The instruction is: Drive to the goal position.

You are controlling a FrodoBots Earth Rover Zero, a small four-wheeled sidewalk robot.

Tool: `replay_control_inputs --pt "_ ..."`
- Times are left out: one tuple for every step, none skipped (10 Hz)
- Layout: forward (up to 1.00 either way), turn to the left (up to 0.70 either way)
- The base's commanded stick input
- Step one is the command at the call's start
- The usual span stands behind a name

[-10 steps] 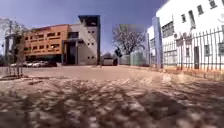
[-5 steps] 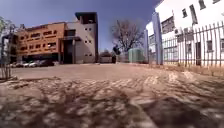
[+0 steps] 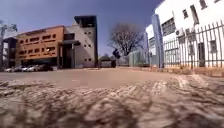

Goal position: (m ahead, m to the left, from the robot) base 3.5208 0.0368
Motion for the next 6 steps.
replay_control_inputs --pt "1.0 0.0" --pt "1.0 0.0" --pt "1.0 0.0" --pt "1.0 0.0" --pt "1.0 0.0" --pt "1.0 0.05"
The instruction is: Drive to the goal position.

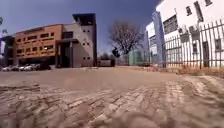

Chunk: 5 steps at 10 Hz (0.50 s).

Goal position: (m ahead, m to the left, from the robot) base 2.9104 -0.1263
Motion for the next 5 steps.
replay_control_inputs --pt "1.0 0.23" --pt "1.0 0.39" --pt "1.0 0.22" --pt "1.0 0.04" --pt "1.0 0.0"
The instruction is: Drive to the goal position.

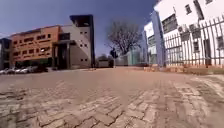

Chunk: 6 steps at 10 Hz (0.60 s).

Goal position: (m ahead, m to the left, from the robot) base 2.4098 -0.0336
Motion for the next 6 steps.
replay_control_inputs --pt "1.0 0.0" --pt "1.0 0.0" --pt "1.0 0.0" --pt "1.0 0.0" --pt "1.0 0.0" --pt "1.0 0.0"
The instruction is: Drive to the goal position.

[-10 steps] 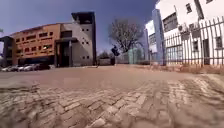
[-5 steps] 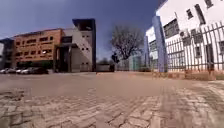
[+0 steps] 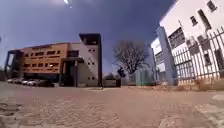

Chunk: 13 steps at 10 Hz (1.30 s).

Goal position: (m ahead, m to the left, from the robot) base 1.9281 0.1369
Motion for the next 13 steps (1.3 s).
replay_control_inputs --pt "1.0 0.0" --pt "1.0 0.0" --pt "1.0 0.0" --pt "1.0 0.0" --pt "1.0 0.0" --pt "1.0 0.0" --pt "1.0 0.0" --pt "1.0 0.0" --pt "1.0 0.0" --pt "1.0 0.0" --pt "1.0 0.0" --pt "1.0 0.0" --pt "1.0 0.0"
